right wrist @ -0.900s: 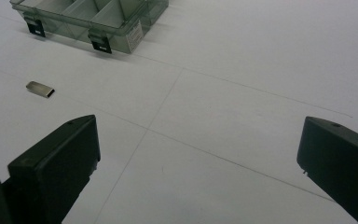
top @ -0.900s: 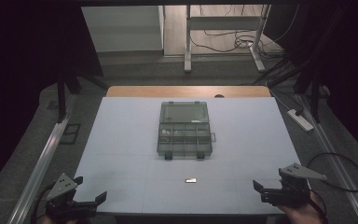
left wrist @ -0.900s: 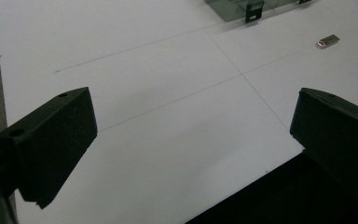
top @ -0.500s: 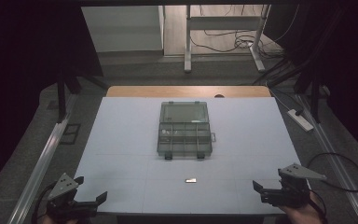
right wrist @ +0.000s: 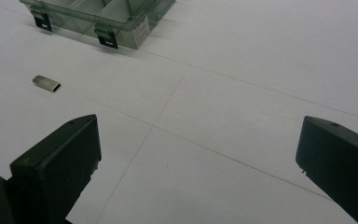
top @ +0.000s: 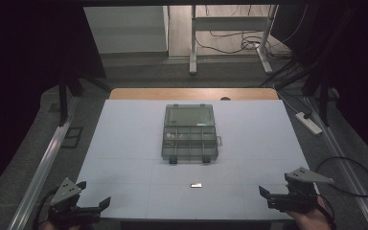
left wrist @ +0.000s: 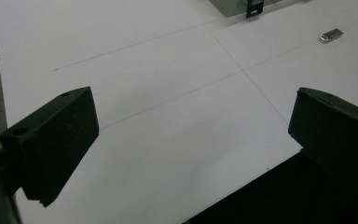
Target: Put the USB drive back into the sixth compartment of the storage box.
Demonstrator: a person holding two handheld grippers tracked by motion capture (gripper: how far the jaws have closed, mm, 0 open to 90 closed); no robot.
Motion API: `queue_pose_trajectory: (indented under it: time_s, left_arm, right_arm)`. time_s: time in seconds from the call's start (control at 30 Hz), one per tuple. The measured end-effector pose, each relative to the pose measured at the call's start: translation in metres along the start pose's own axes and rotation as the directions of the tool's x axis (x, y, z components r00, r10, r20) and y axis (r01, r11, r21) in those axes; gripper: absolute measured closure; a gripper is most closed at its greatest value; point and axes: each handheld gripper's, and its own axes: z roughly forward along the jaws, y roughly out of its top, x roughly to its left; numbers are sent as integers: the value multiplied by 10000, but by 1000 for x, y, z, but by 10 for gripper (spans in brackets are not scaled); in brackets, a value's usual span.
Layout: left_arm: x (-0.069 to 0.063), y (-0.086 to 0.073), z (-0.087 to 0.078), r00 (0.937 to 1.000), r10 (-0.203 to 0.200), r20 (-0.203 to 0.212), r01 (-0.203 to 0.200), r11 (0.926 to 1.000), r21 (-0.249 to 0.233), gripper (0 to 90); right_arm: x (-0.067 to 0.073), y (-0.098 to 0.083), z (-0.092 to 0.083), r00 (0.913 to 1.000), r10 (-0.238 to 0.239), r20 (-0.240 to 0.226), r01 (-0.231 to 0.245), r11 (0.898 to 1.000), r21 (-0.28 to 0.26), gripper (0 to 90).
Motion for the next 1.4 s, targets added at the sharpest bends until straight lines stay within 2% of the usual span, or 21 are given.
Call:
queue_pose_trajectory:
  time_s: [0.13,0.47,0.77,1.03,1.4]
  left_arm:
    - [1,0,0,10000,-76,22,76,10000,2,15]
    - [2,0,0,9998,-184,62,184,9998,-2,15]
    - [2,0,0,9997,-230,26,230,9997,-5,16]
    - [2,0,1,9999,-147,3,147,9999,44,19]
    - [2,0,1,9999,-171,-20,172,9998,48,19]
  right_arm:
    - [-1,1,1,9999,-6,-122,7,10000,56,0]
    - [-1,7,8,9989,-420,-194,422,9991,86,0]
    - [0,14,13,9970,-395,-664,427,9979,480,0]
    - [10,22,26,9840,-1183,-1334,1282,9894,681,0]
    - [22,34,40,9731,-1369,-1853,1518,9860,688,0]
